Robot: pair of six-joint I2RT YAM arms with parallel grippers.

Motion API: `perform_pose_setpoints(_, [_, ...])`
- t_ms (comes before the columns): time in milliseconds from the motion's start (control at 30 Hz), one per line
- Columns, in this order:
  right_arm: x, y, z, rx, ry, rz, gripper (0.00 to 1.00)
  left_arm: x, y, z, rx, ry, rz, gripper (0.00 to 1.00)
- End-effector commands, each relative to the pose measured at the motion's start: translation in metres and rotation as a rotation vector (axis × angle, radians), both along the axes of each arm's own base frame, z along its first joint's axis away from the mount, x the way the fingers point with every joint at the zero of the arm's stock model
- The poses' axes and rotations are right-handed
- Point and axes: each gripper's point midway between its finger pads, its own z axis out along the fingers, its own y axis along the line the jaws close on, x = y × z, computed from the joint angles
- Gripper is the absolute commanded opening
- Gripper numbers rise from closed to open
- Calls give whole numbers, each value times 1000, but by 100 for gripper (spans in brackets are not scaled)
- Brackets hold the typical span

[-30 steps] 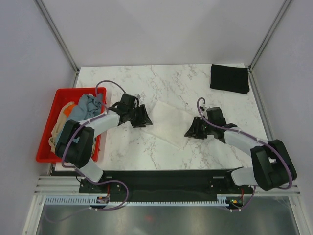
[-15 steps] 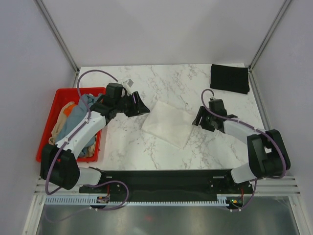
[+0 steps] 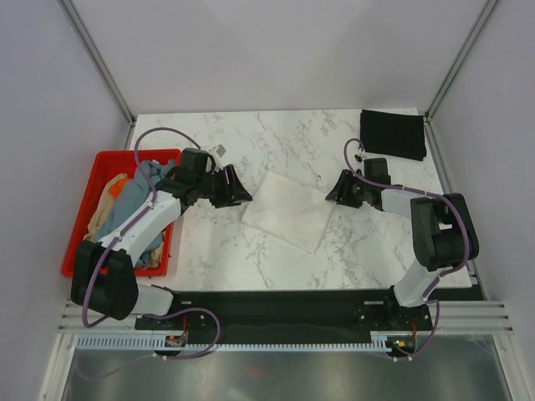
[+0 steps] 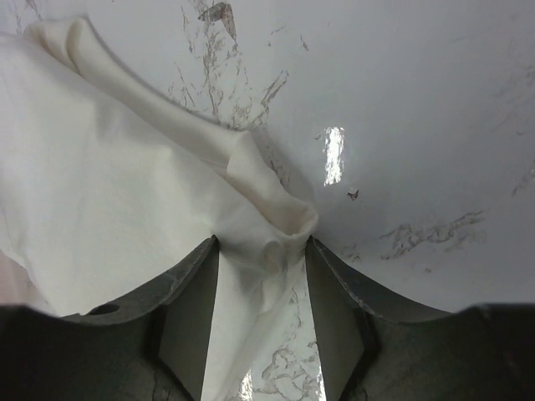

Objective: Fold and stack the t-shirts
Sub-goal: Neatly place the folded tshirt to the corner

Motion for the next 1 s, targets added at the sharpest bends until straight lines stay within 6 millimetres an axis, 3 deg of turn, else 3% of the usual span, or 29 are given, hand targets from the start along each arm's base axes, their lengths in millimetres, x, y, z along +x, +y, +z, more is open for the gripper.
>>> perform_pose_setpoints(0, [-7,-4,-12,-45,25,57,55,-1,-3,10,-16,-37,-45,56])
perform_pose_setpoints(167, [-16,-9,-19,-86,46,85,52,6,-10,-2,-35,0,-50,55])
perform_pose_setpoints(267, [-14,-10,-23,-99,48,104,41,5,-19,-18,-95,36,-61,53])
perform_pose_setpoints(433, [-6,-12,-24,-106,37,123,32,7,-10,-70,-20,123,-7,51])
perform_pose_setpoints(533, [0,-9,-21,-90,8,146,33,9,-5,-93,16,191,50,51])
perform_pose_setpoints(667, [1,-2,-14,-56,-27,212,44,12,5,-123,83,258,126,51])
perform_pose_setpoints(767, [-3,-3,-13,-37,-30,236,46,15,7,-123,93,250,143,51])
perform_pose_setpoints(967, [-13,-1,-25,-14,4,313,47,21,1,-90,43,178,112,52])
